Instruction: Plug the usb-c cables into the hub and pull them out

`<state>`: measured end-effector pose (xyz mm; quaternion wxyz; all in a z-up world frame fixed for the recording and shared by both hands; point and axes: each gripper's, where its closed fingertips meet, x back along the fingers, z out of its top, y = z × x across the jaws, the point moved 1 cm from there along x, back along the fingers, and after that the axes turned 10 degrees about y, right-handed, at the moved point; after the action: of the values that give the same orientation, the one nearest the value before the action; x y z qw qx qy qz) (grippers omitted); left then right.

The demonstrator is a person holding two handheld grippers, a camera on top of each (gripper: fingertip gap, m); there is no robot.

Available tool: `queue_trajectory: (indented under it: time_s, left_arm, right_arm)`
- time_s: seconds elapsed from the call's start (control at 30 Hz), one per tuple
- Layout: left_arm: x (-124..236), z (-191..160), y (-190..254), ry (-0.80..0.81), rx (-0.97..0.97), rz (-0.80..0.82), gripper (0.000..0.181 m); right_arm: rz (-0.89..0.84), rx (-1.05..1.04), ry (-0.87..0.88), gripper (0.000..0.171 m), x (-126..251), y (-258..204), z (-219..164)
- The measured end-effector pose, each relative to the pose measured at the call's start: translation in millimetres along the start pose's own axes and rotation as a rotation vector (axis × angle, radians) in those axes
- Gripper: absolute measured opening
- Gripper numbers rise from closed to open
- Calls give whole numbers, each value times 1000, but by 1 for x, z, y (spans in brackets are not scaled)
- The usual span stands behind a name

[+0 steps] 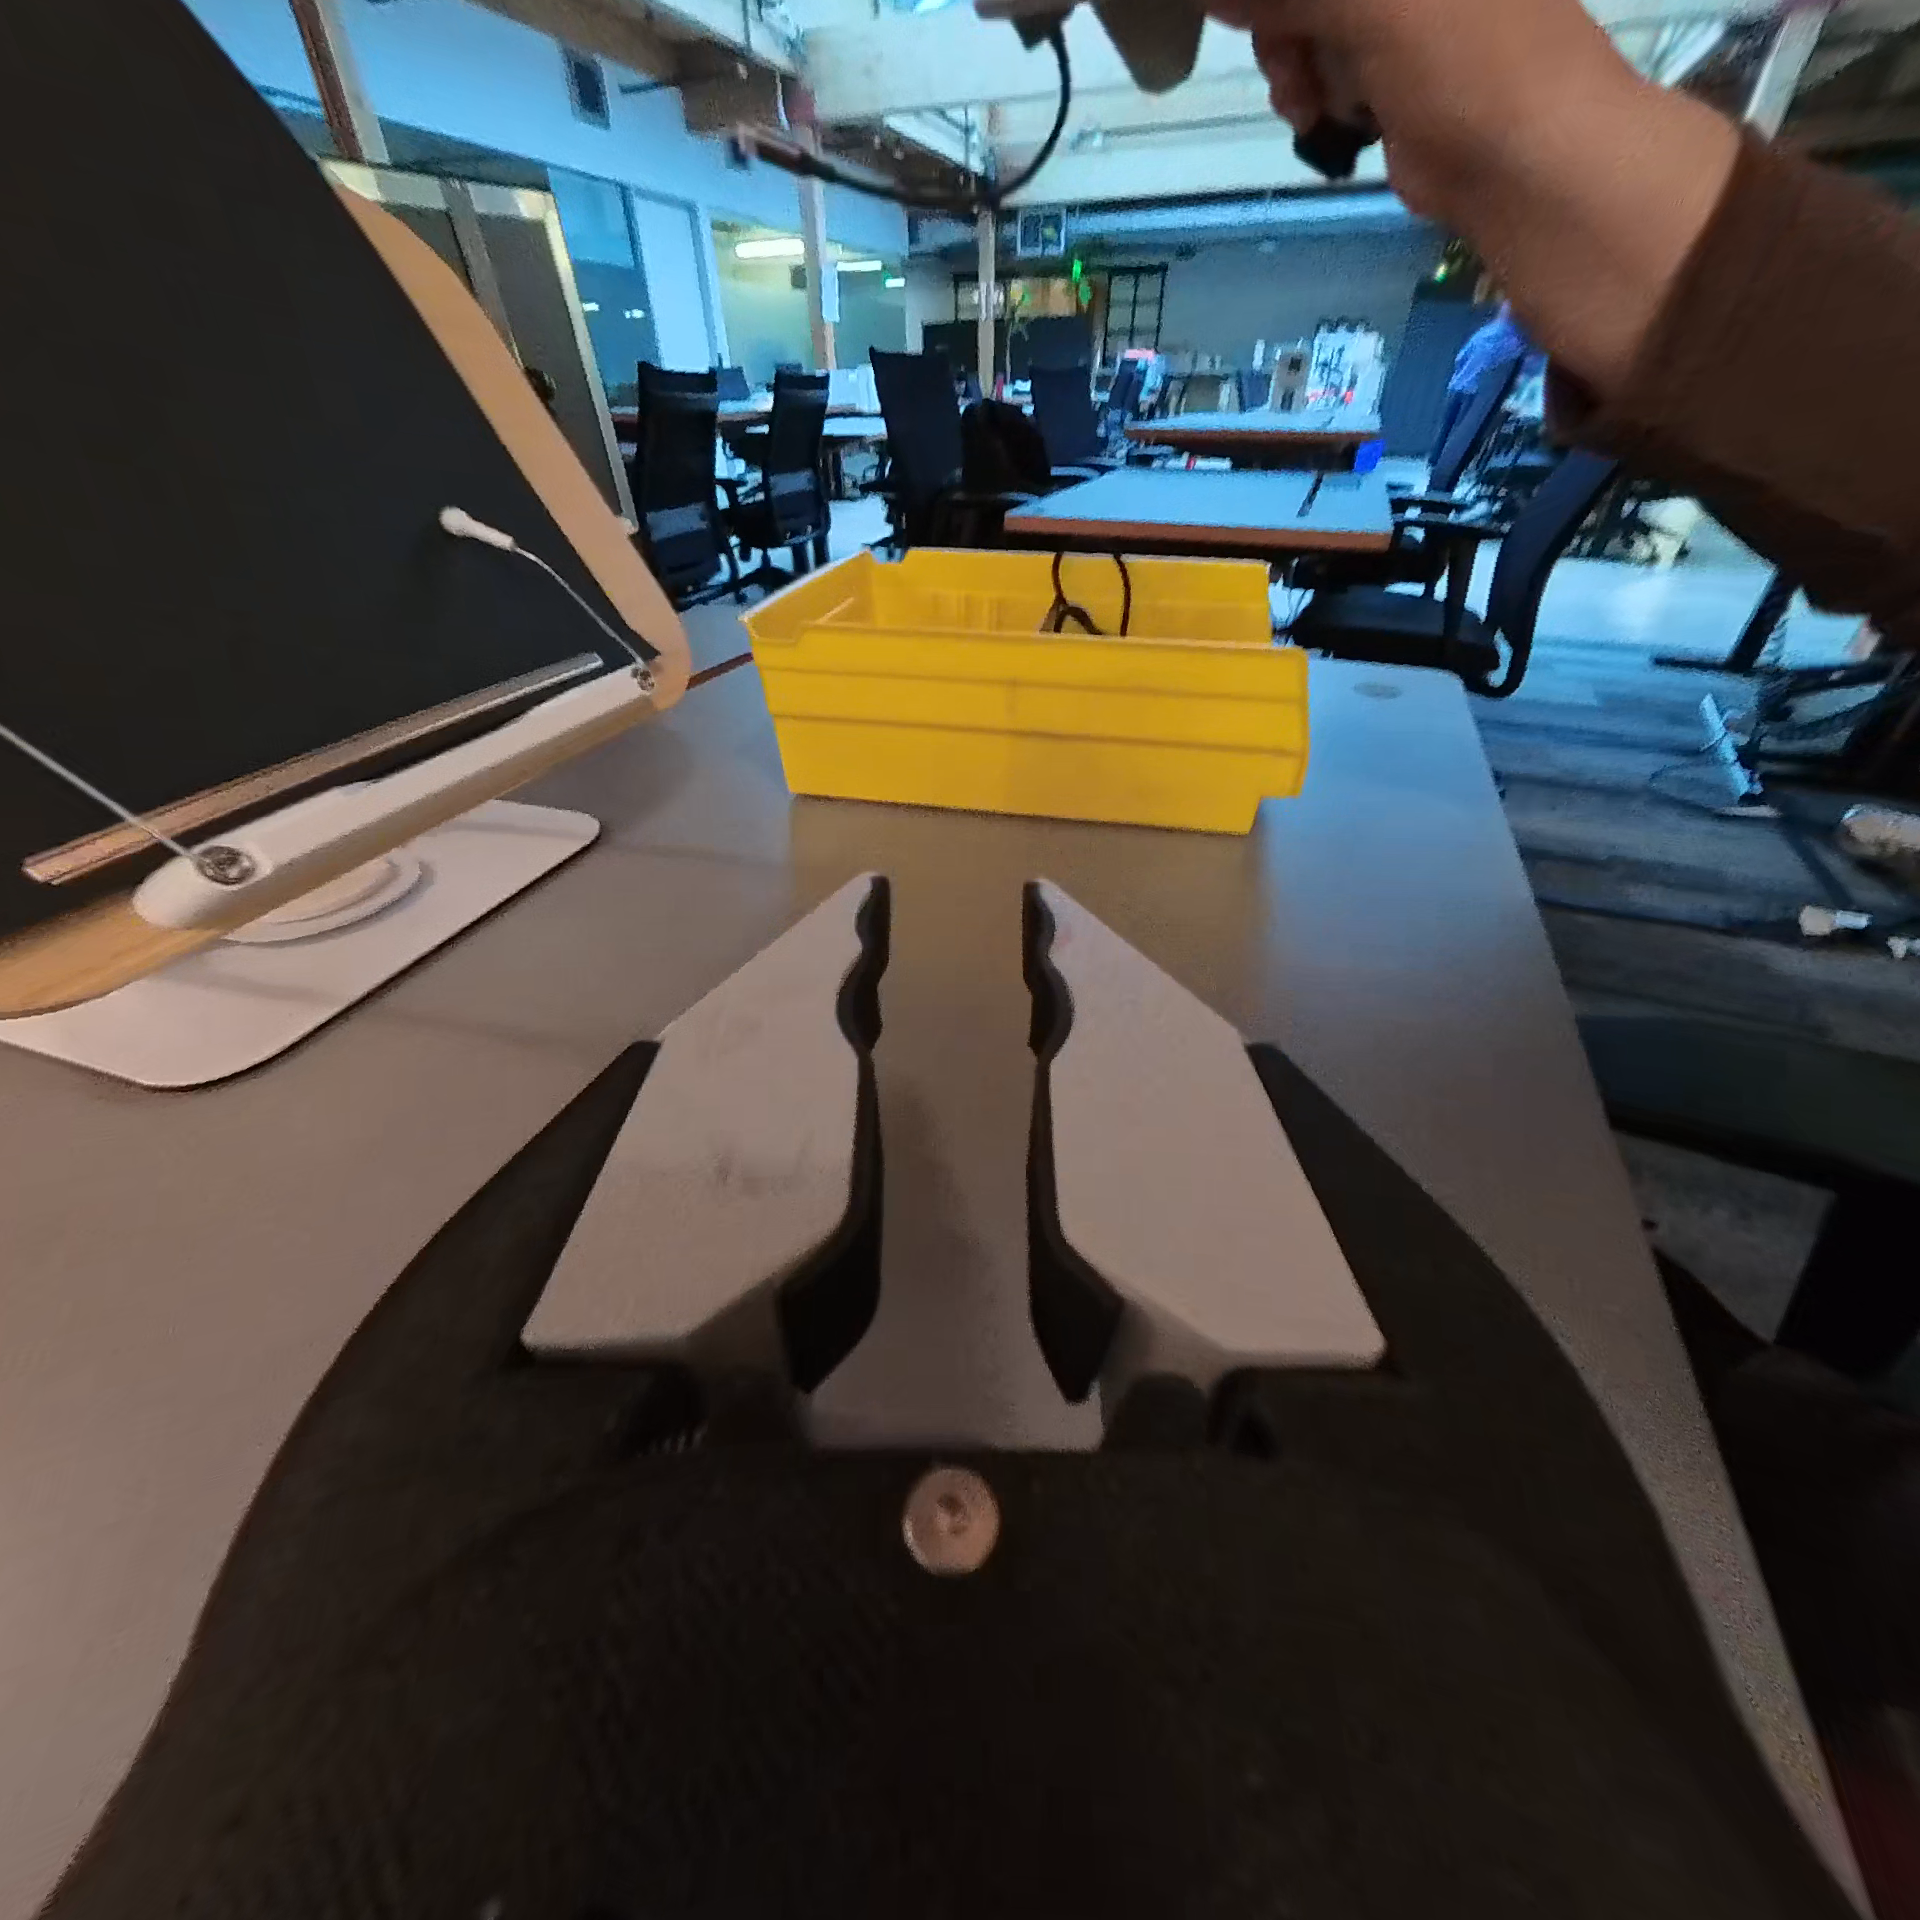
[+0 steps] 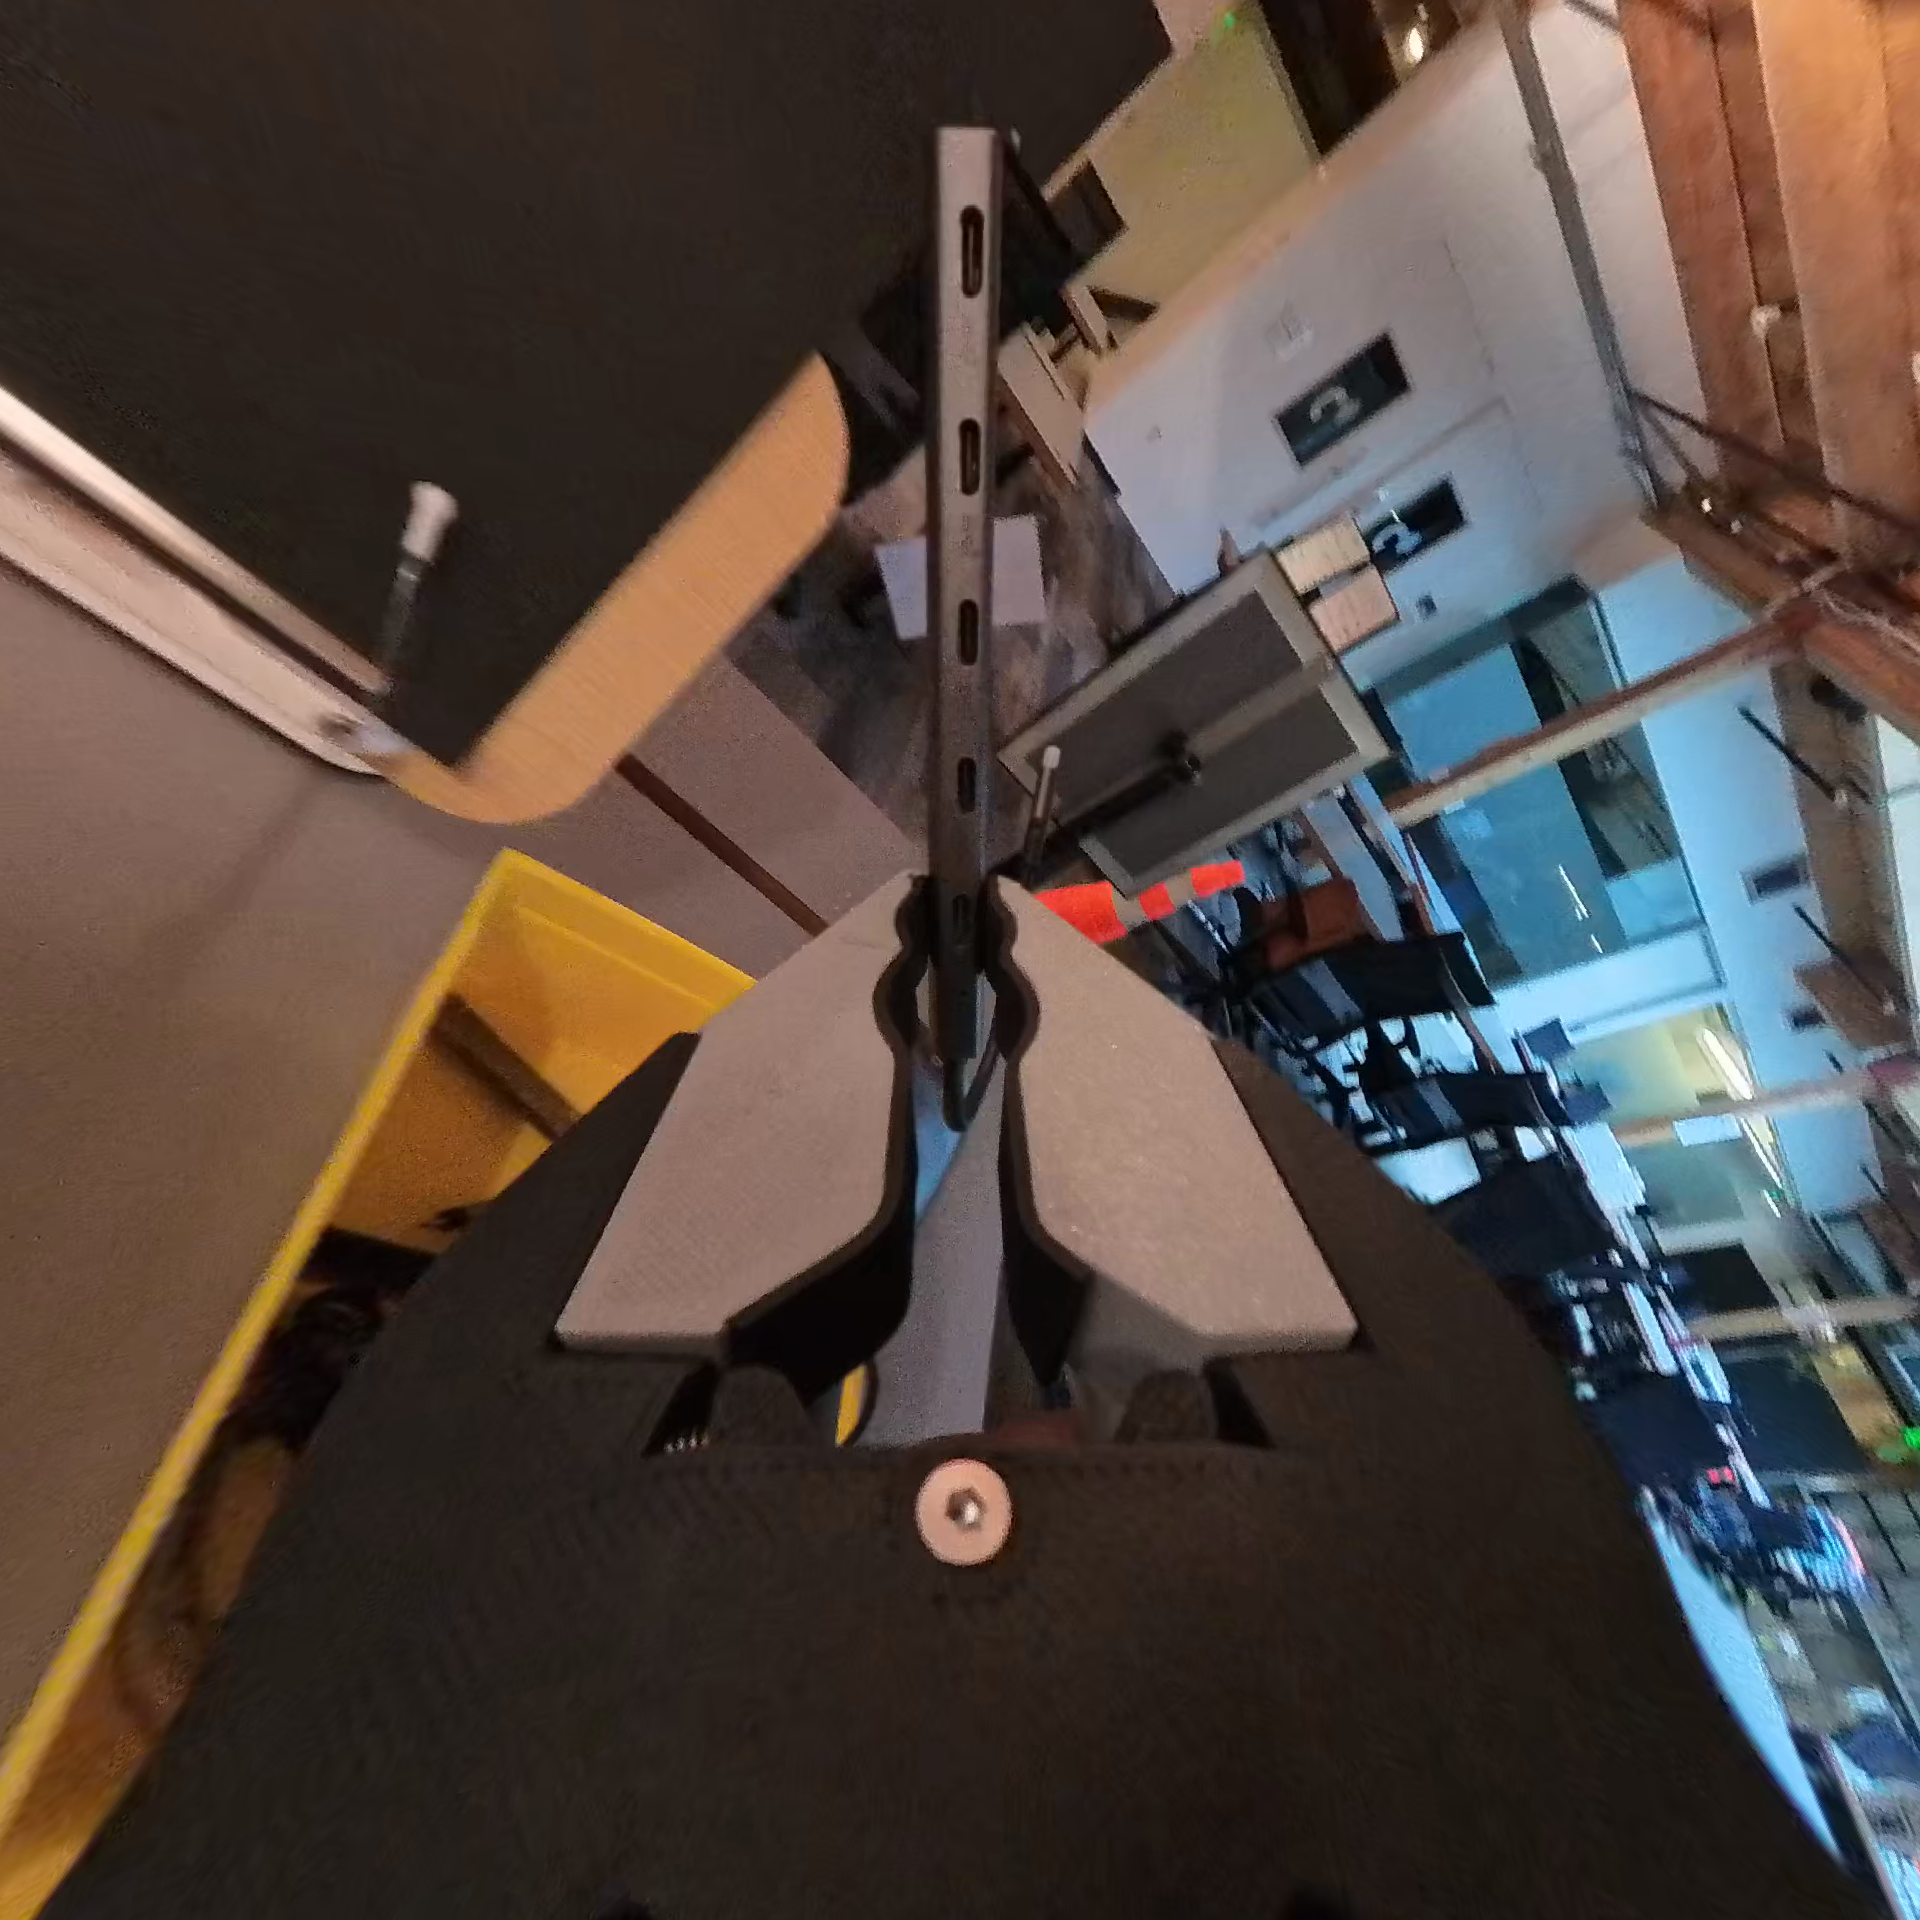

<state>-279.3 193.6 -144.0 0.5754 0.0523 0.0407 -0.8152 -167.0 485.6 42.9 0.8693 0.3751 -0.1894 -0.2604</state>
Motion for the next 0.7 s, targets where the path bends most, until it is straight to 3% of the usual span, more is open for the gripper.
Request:
queue_trajectory:
  time_s: [0.13, 0.3, 0.4, 0.47, 0.5, 0.7]
  left_arm:
    - [-3, -9, 0, -48, -52, 17, 20]
    - [-4, -17, -2, -81, -58, 24, 19]
    - [-5, -21, -3, -93, -58, 28, 19]
    - [-4, -22, -4, -100, -60, 31, 19]
    - [-4, -23, -4, -102, -60, 31, 19]
    - [-7, -30, -3, -127, -49, 21, 19]
  right_arm:
    - [-48, -32, -80, 7, -25, 15, -48]
    - [5, -66, -179, 7, -57, -11, -106]
    - [166, -111, -349, 11, -71, -54, -155]
    - [299, -137, -449, 28, -70, -84, -182]
    - [324, -132, -471, 24, -68, -92, -190]
    - [317, -221, -351, 20, -51, -85, -169]
